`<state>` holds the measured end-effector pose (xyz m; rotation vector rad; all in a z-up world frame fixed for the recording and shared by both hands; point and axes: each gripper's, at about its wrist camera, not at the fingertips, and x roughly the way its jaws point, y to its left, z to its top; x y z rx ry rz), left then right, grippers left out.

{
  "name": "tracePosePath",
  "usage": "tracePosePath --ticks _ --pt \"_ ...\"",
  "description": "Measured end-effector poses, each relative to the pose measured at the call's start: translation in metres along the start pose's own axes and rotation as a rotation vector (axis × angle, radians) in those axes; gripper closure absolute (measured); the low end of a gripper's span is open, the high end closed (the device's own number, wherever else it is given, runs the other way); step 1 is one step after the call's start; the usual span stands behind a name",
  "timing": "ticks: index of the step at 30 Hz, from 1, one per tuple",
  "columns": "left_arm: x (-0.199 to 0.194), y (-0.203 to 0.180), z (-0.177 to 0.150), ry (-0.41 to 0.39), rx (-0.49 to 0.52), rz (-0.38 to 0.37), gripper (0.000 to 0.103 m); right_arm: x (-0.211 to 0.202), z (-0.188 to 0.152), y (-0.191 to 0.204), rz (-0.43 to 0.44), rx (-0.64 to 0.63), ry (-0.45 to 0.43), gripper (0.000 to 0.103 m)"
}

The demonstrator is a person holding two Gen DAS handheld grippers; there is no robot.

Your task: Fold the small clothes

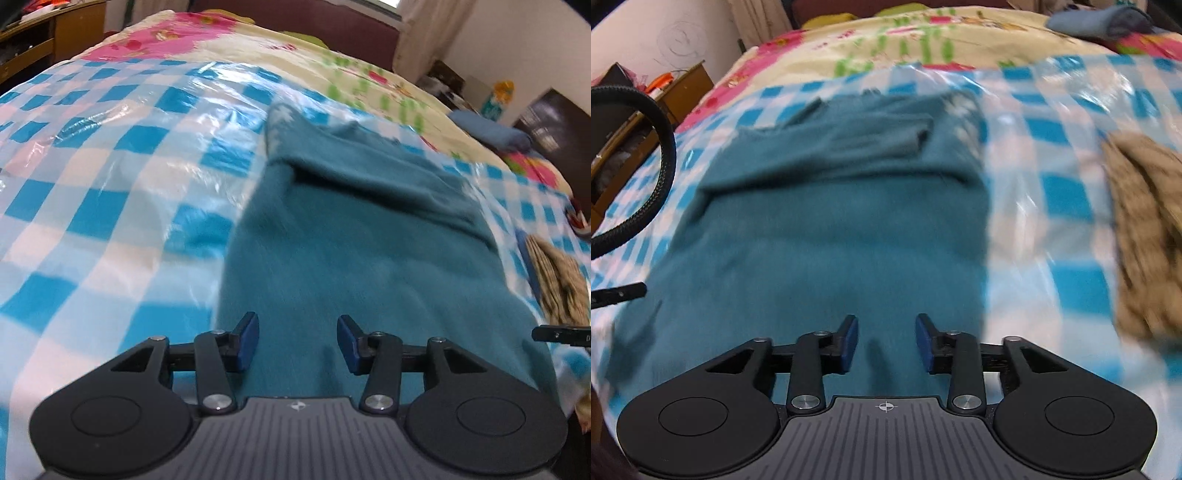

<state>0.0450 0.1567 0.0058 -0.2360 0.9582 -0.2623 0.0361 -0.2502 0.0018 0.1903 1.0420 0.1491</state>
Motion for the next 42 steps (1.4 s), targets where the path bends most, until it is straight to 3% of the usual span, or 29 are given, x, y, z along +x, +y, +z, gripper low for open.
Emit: tracePosePath --ticks 4,11,15,20,24,29,34,38,42 --pt "-0.012 -0.007 -0.016 0.018 0.004 -0.011 0.052 -0.017 -0.025 -0.004 -0.011 0.045 0.021 0.062" --pt "-0.03 -0.006 -0.036 0.017 -0.072 -0.007 0.052 -0.024 -0.056 -0.007 0.002 0.122 0.039 0.06" --pt "-0.047 -0.01 -0.042 -0.037 -0.075 0.042 0.051 -0.026 -0.069 -0.009 0.024 0.168 0.064 0.06" --pt "-0.042 -0.003 -0.05 -0.018 -0.124 0.091 0.051 -0.027 -0.073 -0.007 0.029 0.175 0.058 0.058" --pt "-0.052 -0.013 -0.055 -0.092 -0.065 0.195 0.049 -0.039 -0.077 -0.011 0.009 0.195 0.017 0.058" --pt "-0.037 0.0 -0.059 -0.018 -0.153 0.109 0.047 -0.033 -0.081 -0.016 0.012 0.216 0.035 0.058" --pt "-0.037 -0.01 -0.058 -0.001 -0.115 0.04 0.048 -0.036 -0.081 -0.021 0.037 0.243 0.047 0.058" --pt "-0.031 -0.006 -0.054 0.018 -0.151 0.015 0.05 -0.031 -0.078 -0.029 0.088 0.311 0.056 0.058" --pt "-0.025 -0.003 -0.052 0.038 -0.163 -0.013 0.05 -0.024 -0.074 -0.027 0.116 0.291 0.033 0.058"
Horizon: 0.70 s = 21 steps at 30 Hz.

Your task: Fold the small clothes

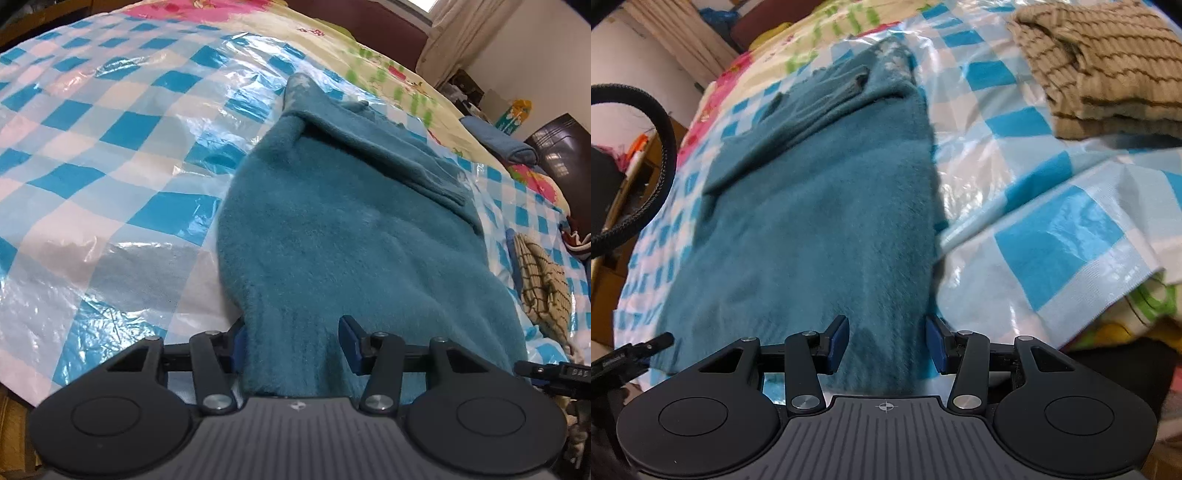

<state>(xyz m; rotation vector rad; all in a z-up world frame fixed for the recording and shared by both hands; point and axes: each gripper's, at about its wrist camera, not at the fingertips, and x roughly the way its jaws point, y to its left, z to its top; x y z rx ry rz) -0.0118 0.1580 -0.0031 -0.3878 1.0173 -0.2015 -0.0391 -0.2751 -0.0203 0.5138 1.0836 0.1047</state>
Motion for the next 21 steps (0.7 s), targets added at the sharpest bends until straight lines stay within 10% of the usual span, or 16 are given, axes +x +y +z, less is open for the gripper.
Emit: tracePosePath --ticks 8,21 --pt "0.0 -0.001 0.003 0.033 0.013 0.001 0.076 0.006 0.008 0.001 0.083 0.003 0.045 0.086" --pt "-0.009 -0.009 0.043 -0.061 -0.143 -0.276 0.082 -0.015 0.039 0.003 0.407 0.2 -0.103 0.092"
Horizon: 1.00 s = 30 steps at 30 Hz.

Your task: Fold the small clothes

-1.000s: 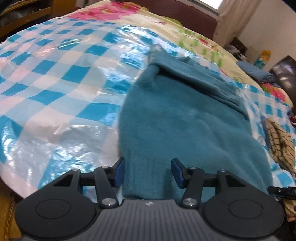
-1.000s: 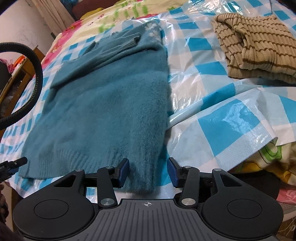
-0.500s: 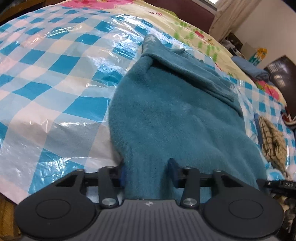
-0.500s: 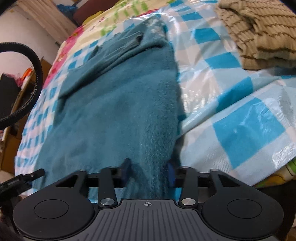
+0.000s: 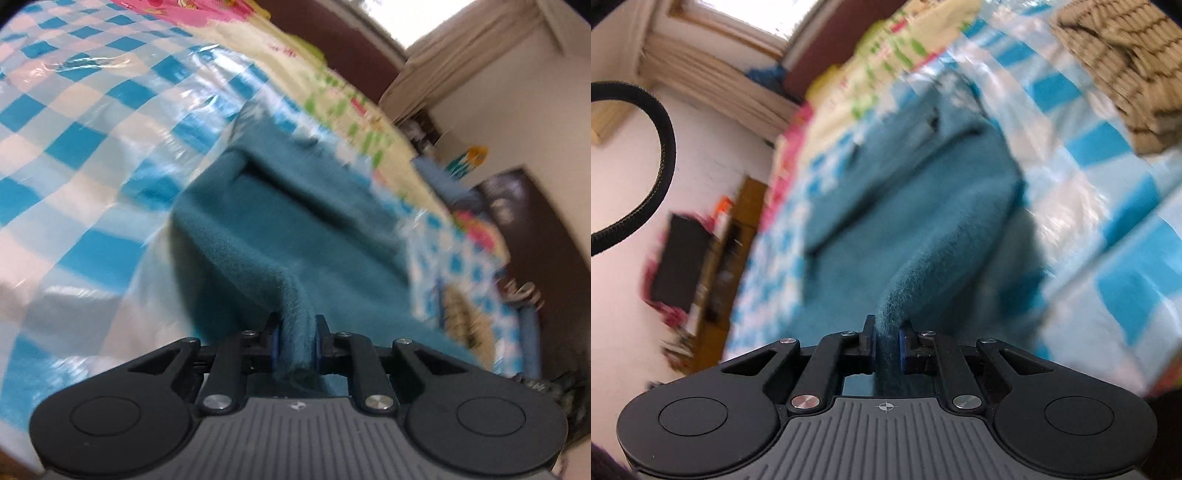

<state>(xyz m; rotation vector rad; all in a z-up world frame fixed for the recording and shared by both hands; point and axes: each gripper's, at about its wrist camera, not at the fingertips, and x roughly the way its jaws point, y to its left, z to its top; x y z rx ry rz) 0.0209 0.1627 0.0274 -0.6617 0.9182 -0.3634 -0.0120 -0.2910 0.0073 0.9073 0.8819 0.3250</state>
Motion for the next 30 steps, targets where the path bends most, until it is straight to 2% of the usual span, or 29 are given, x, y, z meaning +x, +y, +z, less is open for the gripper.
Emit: tracePosePath --ticks 2,5,8,12,16,19,22,24,26,27,28,29,30 --pt "0.006 -0.003 0.016 -0.035 -0.029 -0.067 0.082 0.006 0.013 0.004 0.043 0.018 -0.025 0.092" --pt "0.017 -0.013 0.044 -0.086 -0.027 -0.125 0.082 0.013 0.042 0.013 0.1 0.032 -0.093 0.092" --pt "0.036 -0.026 0.084 -0.149 0.001 -0.163 0.082 0.022 0.076 0.02 0.143 0.037 -0.17 0.092" --pt "0.071 -0.031 0.139 -0.212 0.014 -0.176 0.082 0.047 0.127 0.019 0.129 0.035 -0.246 0.092" --pt "0.125 -0.021 0.185 -0.227 -0.031 -0.157 0.082 0.087 0.173 0.007 0.093 0.07 -0.284 0.092" --pt "0.168 -0.003 0.207 -0.241 -0.05 -0.083 0.082 0.124 0.204 -0.008 0.044 0.118 -0.302 0.092" --pt "0.202 0.019 0.213 -0.236 -0.058 0.032 0.082 0.156 0.223 -0.03 -0.031 0.174 -0.308 0.092" --pt "0.216 0.034 0.212 -0.213 -0.089 0.049 0.081 0.177 0.228 -0.042 -0.062 0.184 -0.277 0.088" --pt "0.216 0.041 0.209 -0.217 -0.115 0.028 0.073 0.187 0.229 -0.046 -0.104 0.163 -0.271 0.085" --pt "0.214 0.042 0.209 -0.22 -0.121 0.017 0.069 0.188 0.23 -0.047 -0.094 0.159 -0.265 0.08" --pt "0.21 0.041 0.209 -0.227 -0.122 0.009 0.059 0.187 0.231 -0.047 -0.073 0.159 -0.267 0.076" --pt "0.206 0.039 0.21 -0.238 -0.118 0.014 0.052 0.184 0.232 -0.045 -0.056 0.153 -0.274 0.068" --pt "0.201 0.035 0.209 -0.253 -0.114 0.024 0.049 0.182 0.233 -0.042 -0.05 0.143 -0.284 0.063"
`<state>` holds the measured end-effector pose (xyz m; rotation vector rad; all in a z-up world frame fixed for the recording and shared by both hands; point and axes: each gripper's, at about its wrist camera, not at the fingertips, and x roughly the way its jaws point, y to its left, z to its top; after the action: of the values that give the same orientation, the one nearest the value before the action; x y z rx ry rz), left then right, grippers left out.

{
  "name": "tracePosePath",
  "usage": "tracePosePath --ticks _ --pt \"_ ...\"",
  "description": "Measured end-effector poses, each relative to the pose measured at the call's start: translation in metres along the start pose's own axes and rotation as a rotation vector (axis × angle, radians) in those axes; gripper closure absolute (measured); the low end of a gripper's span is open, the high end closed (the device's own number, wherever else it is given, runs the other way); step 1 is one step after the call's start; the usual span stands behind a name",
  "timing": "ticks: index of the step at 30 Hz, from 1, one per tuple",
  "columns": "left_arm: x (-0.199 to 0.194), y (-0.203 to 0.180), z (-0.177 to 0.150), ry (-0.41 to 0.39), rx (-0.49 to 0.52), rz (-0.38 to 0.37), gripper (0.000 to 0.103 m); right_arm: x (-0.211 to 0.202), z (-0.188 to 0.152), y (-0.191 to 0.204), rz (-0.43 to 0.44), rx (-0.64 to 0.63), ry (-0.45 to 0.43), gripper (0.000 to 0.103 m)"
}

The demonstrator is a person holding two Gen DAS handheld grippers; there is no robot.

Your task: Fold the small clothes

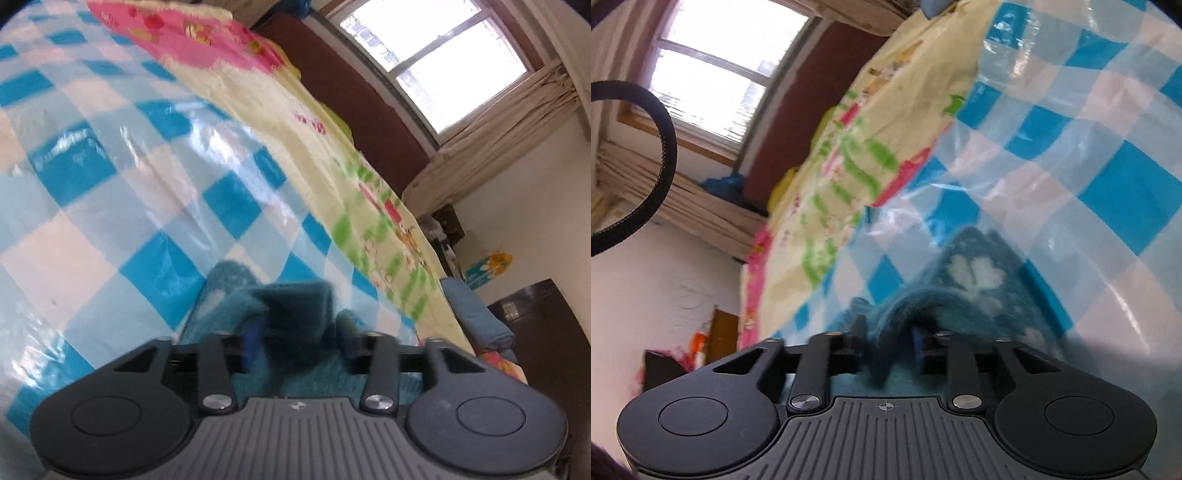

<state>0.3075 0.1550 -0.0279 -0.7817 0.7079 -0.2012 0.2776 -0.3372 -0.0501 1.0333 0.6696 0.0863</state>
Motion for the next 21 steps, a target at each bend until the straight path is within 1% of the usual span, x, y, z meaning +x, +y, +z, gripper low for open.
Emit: tracePosePath --ticks 1,3,4,6,9,11,13,14,15,17,18,20,21 --pt "-0.004 -0.004 0.002 -0.018 0.002 0.004 0.046 -0.002 0.001 0.004 0.01 -0.016 -0.007 0.06" --pt "-0.021 -0.009 0.002 -0.063 0.003 -0.004 0.041 -0.01 0.0 0.014 0.028 -0.066 -0.027 0.05" --pt "-0.028 -0.009 0.004 -0.079 0.004 -0.008 0.038 -0.014 -0.001 0.019 0.021 -0.101 -0.041 0.047" --pt "-0.035 -0.008 0.007 -0.09 0.008 0.001 0.038 -0.022 -0.005 0.031 -0.003 -0.191 -0.069 0.044" --pt "-0.054 -0.005 -0.004 -0.075 0.048 0.032 0.037 -0.031 -0.015 0.041 -0.056 -0.308 -0.078 0.043" --pt "-0.063 -0.001 -0.016 -0.052 0.1 0.056 0.036 -0.038 -0.024 0.04 -0.081 -0.357 -0.068 0.043" --pt "-0.067 0.002 -0.027 -0.037 0.153 0.101 0.033 -0.043 -0.036 0.035 -0.136 -0.414 -0.06 0.043" --pt "-0.067 0.006 -0.034 -0.023 0.174 0.133 0.033 -0.043 -0.042 0.031 -0.176 -0.445 -0.049 0.043" --pt "-0.066 0.01 -0.039 -0.011 0.18 0.157 0.033 -0.045 -0.046 0.026 -0.208 -0.461 -0.041 0.043" --pt "-0.06 0.023 -0.049 0.039 0.174 0.2 0.033 -0.047 -0.056 0.015 -0.256 -0.482 -0.03 0.043" --pt "-0.057 0.029 -0.054 0.049 0.172 0.209 0.033 -0.047 -0.059 0.012 -0.277 -0.499 -0.029 0.043" --pt "-0.06 0.035 -0.06 0.033 0.168 0.194 0.033 -0.041 -0.063 0.005 -0.361 -0.52 0.002 0.043" --pt "-0.061 0.037 -0.06 0.031 0.15 0.188 0.034 -0.039 -0.06 -0.003 -0.379 -0.491 0.018 0.046"
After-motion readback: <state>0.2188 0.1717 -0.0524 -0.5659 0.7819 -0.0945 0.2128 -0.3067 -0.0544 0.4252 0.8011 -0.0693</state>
